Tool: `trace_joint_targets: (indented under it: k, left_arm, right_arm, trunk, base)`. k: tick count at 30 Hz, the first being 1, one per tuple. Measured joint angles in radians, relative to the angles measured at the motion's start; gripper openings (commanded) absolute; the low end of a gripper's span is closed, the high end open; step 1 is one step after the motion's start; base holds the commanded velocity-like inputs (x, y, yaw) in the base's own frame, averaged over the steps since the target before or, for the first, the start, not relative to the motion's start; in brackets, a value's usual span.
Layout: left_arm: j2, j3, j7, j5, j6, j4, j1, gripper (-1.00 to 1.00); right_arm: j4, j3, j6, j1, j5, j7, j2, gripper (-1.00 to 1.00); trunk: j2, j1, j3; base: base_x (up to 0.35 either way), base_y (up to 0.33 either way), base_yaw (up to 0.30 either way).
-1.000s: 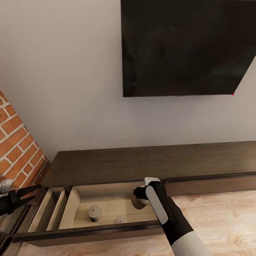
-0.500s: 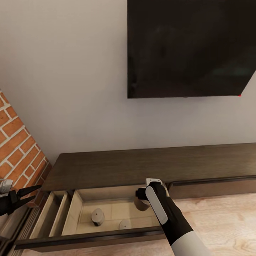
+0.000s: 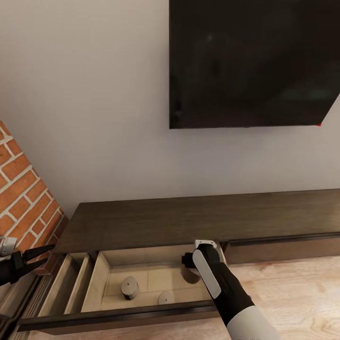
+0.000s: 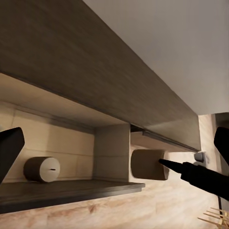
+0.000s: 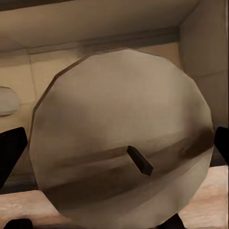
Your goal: Place each of the two pumpkins and all three candles from the living room inside a cabinet in the living room (use any cabinet), then make sure every cabinet is closed, and position the cauldron so it is next to a table in the living room.
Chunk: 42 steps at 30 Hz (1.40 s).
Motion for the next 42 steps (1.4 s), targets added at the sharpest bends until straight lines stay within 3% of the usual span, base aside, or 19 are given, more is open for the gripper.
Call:
trace_joint_targets:
  k: [9, 17, 42]
  left_arm:
    - [0.001, 0.0, -0.081, 0.0, 0.001, -0.003, 0.0, 1.0]
    - [0.003, 0.003, -0.199, -0.01, 0.001, -0.003, 0.027, 1.0]
    - [0.003, 0.002, -0.209, -0.011, 0.001, -0.003, 0.029, 1.0]
  right_arm:
    - [0.036, 0.001, -0.032, -0.003, 0.004, -0.029, 0.0, -1.0]
    - [0.081, 0.028, -0.137, -0.003, 0.005, -0.028, 0.0, -1.0]
    - [0.095, 0.045, -0.156, -0.005, 0.005, -0.027, 0.0, -1.0]
  trunk:
    - [-0.063, 0.034, -0.028]
    - [-0.119, 0.065, -0.053]
    - [-0.294, 0.161, -0.132]
  base:
    - [0.0, 0.0, 0.0]
    - [0.0, 0.0, 0.0]
    - [0.0, 0.0, 0.0]
